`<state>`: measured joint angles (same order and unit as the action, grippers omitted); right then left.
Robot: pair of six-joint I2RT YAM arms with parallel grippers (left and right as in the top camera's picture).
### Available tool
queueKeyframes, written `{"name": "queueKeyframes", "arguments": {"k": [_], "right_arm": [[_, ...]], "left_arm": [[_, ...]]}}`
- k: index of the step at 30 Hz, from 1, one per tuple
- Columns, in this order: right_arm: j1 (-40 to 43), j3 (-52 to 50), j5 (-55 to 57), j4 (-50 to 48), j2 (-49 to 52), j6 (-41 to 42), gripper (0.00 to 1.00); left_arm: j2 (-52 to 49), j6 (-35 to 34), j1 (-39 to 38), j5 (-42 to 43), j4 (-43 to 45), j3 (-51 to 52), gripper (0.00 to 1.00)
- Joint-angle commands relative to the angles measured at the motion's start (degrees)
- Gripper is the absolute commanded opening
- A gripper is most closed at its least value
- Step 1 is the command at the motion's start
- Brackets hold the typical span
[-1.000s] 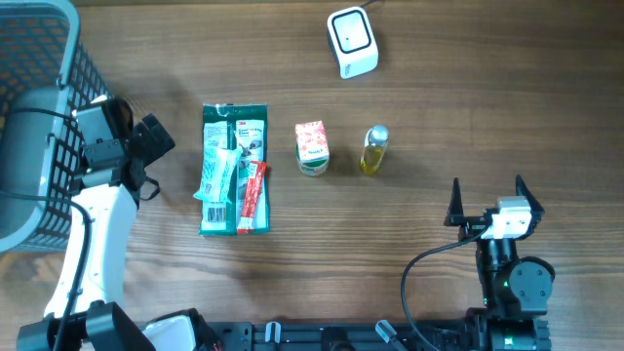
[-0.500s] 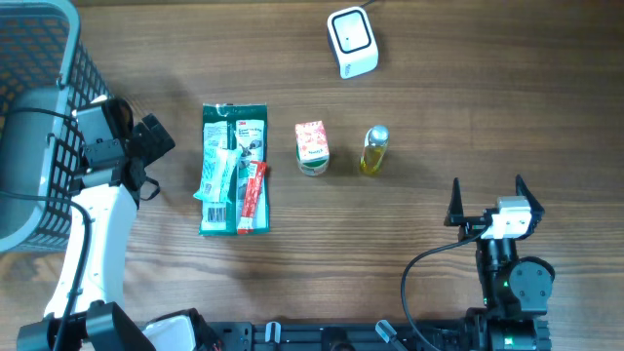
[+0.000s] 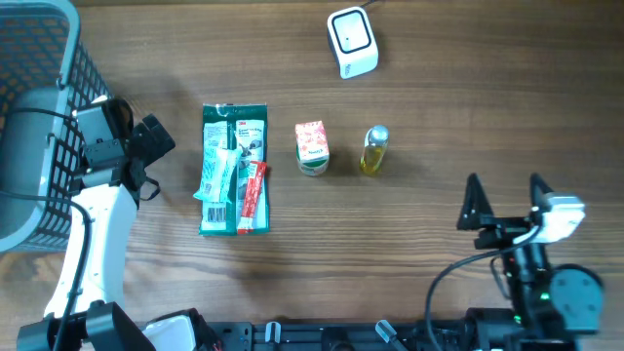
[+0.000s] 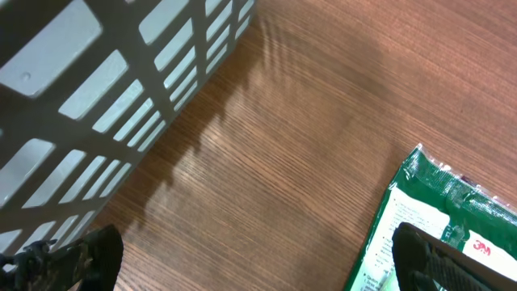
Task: Scan the item barcode
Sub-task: 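Move the right gripper over the yellow bottle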
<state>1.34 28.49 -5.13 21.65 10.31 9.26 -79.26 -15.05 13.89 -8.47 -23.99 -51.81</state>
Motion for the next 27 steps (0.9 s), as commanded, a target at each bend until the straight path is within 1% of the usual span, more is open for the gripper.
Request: {"name": "queueKeyframes", "arguments": {"k": [1, 3, 7, 8, 9, 10, 11, 12, 13, 14, 15, 16, 17, 20, 21, 22, 24, 27], "right_arm": [[0.13, 13.86, -4.46, 6.54, 11.06, 1.22, 1.0], [0.13, 26.97, -8.7, 16.35, 22.56, 1.25, 1.0], [0.13, 46.34, -10.43, 34.8, 40.04, 1.22, 1.0], [0.13, 49.7, -10.45, 37.68, 43.65, 1.27, 1.0], [0.13, 52.09, -10.43, 39.06, 47.65, 1.4, 1.0], [0.13, 52.13, -10.51, 38.47, 49.33, 1.53, 1.0], [0.13, 52.13, -11.23, 38.25, 51.78, 4.02, 1.0], [0.13, 52.13, -13.7, 41.0, 54.29, 5.35, 1.0], [0.13, 52.02, -17.22, 41.27, 56.3, 5.77, 0.99], [0.11, 52.02, -19.67, 41.66, 58.01, 5.75, 0.8], [0.04, 52.02, -20.22, 42.58, 60.35, 5.9, 0.64], [-0.13, 52.02, -20.22, 42.88, 61.37, 5.9, 0.61], [-0.85, 52.02, -20.22, 43.19, 62.55, 5.95, 0.61], [-3.61, 52.02, -17.09, 44.26, 63.87, 6.93, 0.85], [-5.68, 52.02, -12.7, 44.96, 64.22, 9.33, 0.87], [-8.2, 52.02, -8.31, 45.31, 64.63, 11.19, 0.91], [-13.57, 52.02, -2.95, 45.13, 65.68, 14.01, 0.97], [-19.98, 52.02, 3.58, 44.13, 67.73, 17.0, 1.0]], "left_arm": [[0.83, 1.14, 0.22, 0.52, 0.17, -0.92, 1.0], [0.83, 1.16, 0.22, 0.52, 0.17, -0.92, 1.0], [0.83, 1.14, 0.22, 0.52, 0.17, -0.92, 1.0], [0.83, 1.16, 0.22, 0.52, 0.17, -0.92, 1.0], [0.83, 1.14, 0.22, 0.52, 0.17, -0.92, 1.0], [0.83, 1.14, 0.22, 0.52, 0.17, -0.92, 1.0], [0.83, 1.16, 0.22, 0.52, 0.17, -0.92, 1.0], [0.83, 1.14, 0.22, 0.52, 0.17, -0.92, 1.0], [0.83, 1.14, 0.22, 0.52, 0.17, -0.92, 1.0], [0.83, 1.16, 0.22, 0.52, 0.17, -0.92, 1.0], [0.83, 1.14, 0.22, 0.52, 0.17, -0.92, 1.0], [0.83, 1.14, 0.22, 0.52, 0.17, -0.92, 1.0], [0.83, 1.16, 0.22, 0.52, 0.17, -0.92, 1.0], [0.83, 1.14, 0.22, 0.52, 0.17, -0.92, 1.0], [0.83, 1.16, 0.22, 0.52, 0.17, -0.92, 1.0], [0.83, 1.16, 0.22, 0.52, 0.17, -0.92, 1.0], [0.83, 1.16, 0.22, 0.52, 0.17, -0.92, 1.0], [0.83, 1.16, 0.22, 0.52, 0.17, -0.92, 1.0]]}}
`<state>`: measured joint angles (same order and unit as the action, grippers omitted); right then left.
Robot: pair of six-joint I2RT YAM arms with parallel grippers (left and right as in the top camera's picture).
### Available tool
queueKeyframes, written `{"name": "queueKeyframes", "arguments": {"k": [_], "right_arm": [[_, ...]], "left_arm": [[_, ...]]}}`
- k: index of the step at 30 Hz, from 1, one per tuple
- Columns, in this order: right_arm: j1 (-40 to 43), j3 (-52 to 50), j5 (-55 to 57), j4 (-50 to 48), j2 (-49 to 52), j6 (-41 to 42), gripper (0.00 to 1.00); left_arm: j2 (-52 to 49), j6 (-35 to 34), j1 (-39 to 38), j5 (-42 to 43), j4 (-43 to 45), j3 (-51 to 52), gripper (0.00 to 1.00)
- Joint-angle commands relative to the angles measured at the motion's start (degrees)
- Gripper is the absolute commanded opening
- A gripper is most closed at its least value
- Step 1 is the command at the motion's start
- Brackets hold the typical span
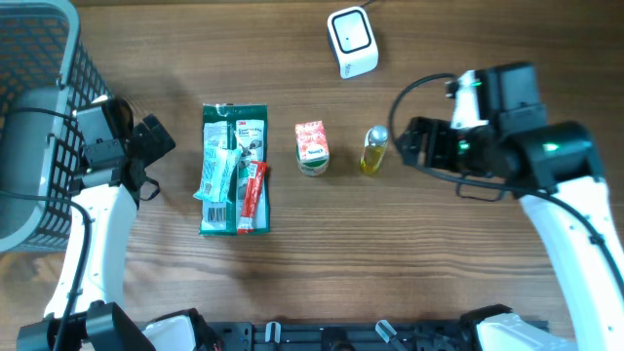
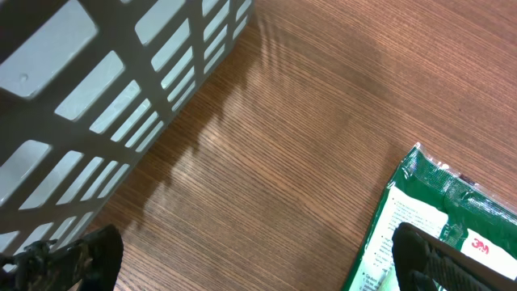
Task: Scan the item barcode
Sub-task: 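Move the right gripper over the yellow bottle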
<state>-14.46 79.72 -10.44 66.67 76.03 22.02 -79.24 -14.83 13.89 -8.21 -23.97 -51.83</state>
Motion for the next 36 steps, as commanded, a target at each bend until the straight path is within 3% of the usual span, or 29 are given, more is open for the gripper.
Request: {"name": "queueKeyframes", "arguments": {"k": [1, 8, 20, 24, 31, 36], "right_arm": [[-6.78, 0.79, 10.73, -1.77, 3.41, 5.38, 1.0], [-16.59, 0.79, 22.73, -10.21, 15.39, 11.63, 1.0], [-16.87, 0.42, 24.55, -13.25, 24.17, 14.05, 0.98], [-16.87, 0.42, 24.35, -13.22, 25.66, 14.14, 0.87], [-16.65, 0.42, 24.37, -12.68, 25.68, 13.7, 0.53], [-16.55, 0.42, 23.85, -11.54, 25.64, 6.4, 0.51]], "left_arm": [[0.81, 0.92, 0.22, 0.26, 0.15, -0.9, 1.0], [0.81, 0.94, 0.22, 0.26, 0.15, -0.9, 1.0], [0.81, 0.92, 0.22, 0.26, 0.15, -0.9, 1.0], [0.81, 0.94, 0.22, 0.26, 0.15, -0.9, 1.0], [0.81, 0.94, 0.22, 0.26, 0.15, -0.9, 1.0], [0.81, 0.92, 0.22, 0.26, 0.15, -0.9, 1.0]]}}
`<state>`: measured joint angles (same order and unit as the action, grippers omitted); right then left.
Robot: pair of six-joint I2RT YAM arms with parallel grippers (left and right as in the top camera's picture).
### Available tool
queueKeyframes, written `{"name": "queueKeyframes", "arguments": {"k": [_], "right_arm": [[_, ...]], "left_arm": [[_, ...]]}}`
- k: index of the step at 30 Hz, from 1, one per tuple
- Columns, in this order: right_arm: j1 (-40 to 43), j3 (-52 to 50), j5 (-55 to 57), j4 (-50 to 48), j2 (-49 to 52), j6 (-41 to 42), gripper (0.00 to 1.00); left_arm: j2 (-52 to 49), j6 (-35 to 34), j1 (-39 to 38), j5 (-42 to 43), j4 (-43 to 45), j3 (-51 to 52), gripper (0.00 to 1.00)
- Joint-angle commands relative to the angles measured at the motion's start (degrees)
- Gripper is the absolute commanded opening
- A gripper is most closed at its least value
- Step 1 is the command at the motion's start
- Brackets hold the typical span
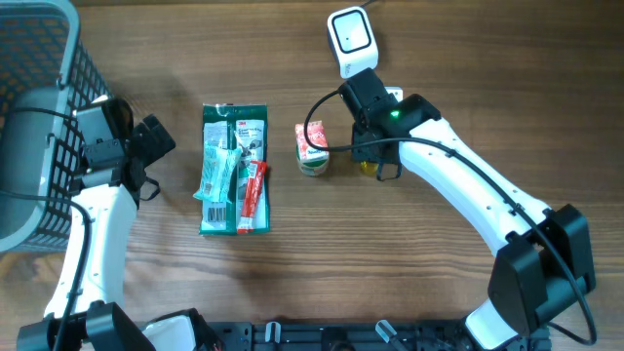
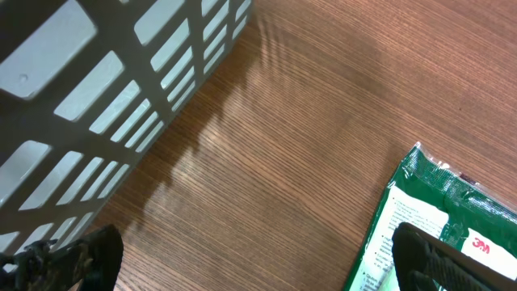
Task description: Scan the item barcode
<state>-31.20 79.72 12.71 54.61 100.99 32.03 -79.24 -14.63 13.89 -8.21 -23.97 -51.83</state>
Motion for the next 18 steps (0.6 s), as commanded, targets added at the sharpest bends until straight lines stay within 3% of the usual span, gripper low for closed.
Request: {"name": "queueKeyframes", "arguments": {"k": [1, 4, 11, 13, 15, 16, 18], "right_arm": [[0.2, 0.42, 0.5, 0.61, 0.61, -4.09, 0.49], [0.24, 0.42, 0.13, 0.9, -0.61, -6.93, 0.41], [0.24, 0.42, -2.27, 1.16, -2.99, -8.09, 0.46], [0.26, 0.42, -2.27, 1.11, -2.97, -8.11, 0.67], [0.26, 0.42, -2.27, 1.16, -2.97, -8.07, 0.77], [0.26, 0.42, -2.27, 1.33, -2.97, -8.04, 0.88], [0.26, 0.42, -2.47, 1.7, -2.95, -6.05, 0.97]], "left_arm": [[0.81, 0.74, 0.22, 0.26, 0.15, -0.9, 1.0], [0.81, 0.74, 0.22, 0.26, 0.15, -0.9, 1.0], [0.81, 0.74, 0.22, 0.26, 0.15, -0.9, 1.0], [0.81, 0.74, 0.22, 0.26, 0.15, -0.9, 1.0], [0.81, 0.72, 0.22, 0.26, 0.15, -0.9, 1.0], [0.81, 0.74, 0.22, 0.26, 0.15, -0.9, 1.0], [0.81, 0.74, 0.22, 0.26, 0.15, -0.9, 1.0]]}}
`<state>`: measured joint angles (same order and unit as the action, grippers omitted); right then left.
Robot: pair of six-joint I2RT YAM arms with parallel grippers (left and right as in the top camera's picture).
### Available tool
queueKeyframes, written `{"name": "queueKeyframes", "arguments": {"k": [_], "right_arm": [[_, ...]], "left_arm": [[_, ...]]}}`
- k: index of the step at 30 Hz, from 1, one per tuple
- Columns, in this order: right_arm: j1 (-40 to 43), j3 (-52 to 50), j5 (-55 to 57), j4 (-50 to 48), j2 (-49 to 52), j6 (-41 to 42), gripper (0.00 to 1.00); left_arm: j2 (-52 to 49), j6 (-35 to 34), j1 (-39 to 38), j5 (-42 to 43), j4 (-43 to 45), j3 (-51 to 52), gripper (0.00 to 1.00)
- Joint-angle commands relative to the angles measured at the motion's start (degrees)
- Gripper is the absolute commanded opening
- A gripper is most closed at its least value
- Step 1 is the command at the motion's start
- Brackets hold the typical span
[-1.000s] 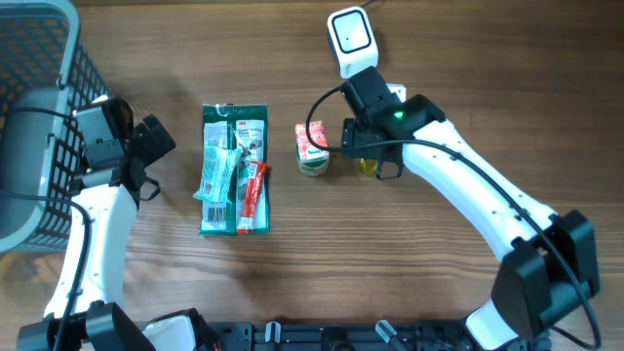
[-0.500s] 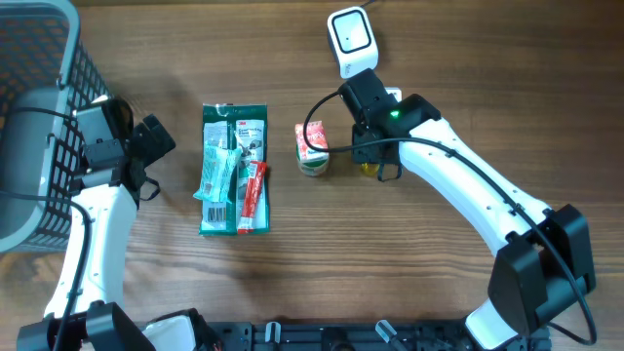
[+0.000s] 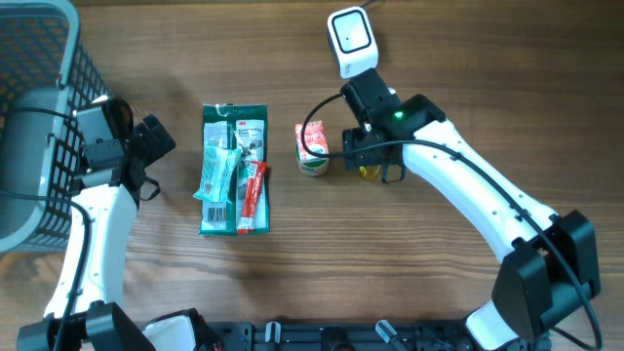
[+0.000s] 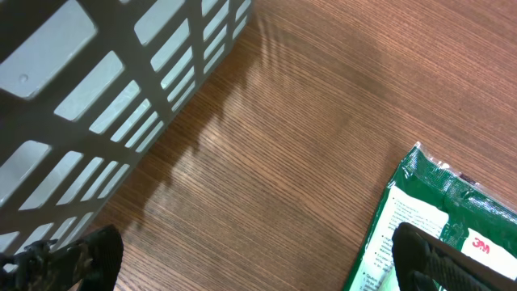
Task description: Scan the item barcode
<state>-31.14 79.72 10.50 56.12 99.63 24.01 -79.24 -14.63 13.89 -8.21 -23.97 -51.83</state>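
Note:
A small yellow bottle (image 3: 368, 173) stands right of a red and white carton (image 3: 312, 147); only its lower edge shows under my right gripper (image 3: 369, 156). The gripper sits directly over the bottle, and its fingers are too hidden to tell whether they have closed on it. The white barcode scanner (image 3: 352, 41) lies at the far side, just behind that wrist. A green flat package (image 3: 234, 171) with a toothbrush and a red tube lies left of the carton. My left gripper (image 3: 156, 144) hangs open left of the package with bare wood between its fingers (image 4: 424, 259).
A grey wire basket (image 3: 44, 58) fills the far left corner, close behind the left arm; its wall (image 4: 97, 89) crosses the left wrist view. The right arm stretches from the near right corner across the table.
The right wrist has shifted a little over the yellow bottle, and slightly less of the bottle shows. The left arm, package, carton and scanner are where they were.
The right gripper first stood open at the near right edge, far from the items. Then it was beside the yellow bottle on its right, then on top of the bottle, where it stays. The left arm held still, open beside the basket.

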Motion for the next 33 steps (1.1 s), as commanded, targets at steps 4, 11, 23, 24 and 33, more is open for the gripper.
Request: {"name": "queueKeyframes", "arguments": {"k": [4, 11, 23, 24, 33], "right_arm": [[0.24, 0.39, -0.5, 0.15, -1.6, 6.88, 0.96], [0.24, -1.92, -0.46, -1.55, -1.6, 10.64, 0.64], [0.24, -3.45, -6.6, -2.4, -3.06, -6.56, 0.34], [0.24, -3.45, -6.58, -1.79, -3.13, -7.54, 0.35], [0.24, -2.49, -7.65, -1.66, -3.13, -9.01, 1.0]], "left_arm": [[0.81, 0.74, 0.22, 0.26, 0.15, -0.9, 1.0], [0.81, 0.74, 0.22, 0.26, 0.15, -0.9, 1.0], [0.81, 0.72, 0.22, 0.26, 0.15, -0.9, 1.0], [0.81, 0.74, 0.22, 0.26, 0.15, -0.9, 1.0], [0.81, 0.72, 0.22, 0.26, 0.15, -0.9, 1.0]]}}
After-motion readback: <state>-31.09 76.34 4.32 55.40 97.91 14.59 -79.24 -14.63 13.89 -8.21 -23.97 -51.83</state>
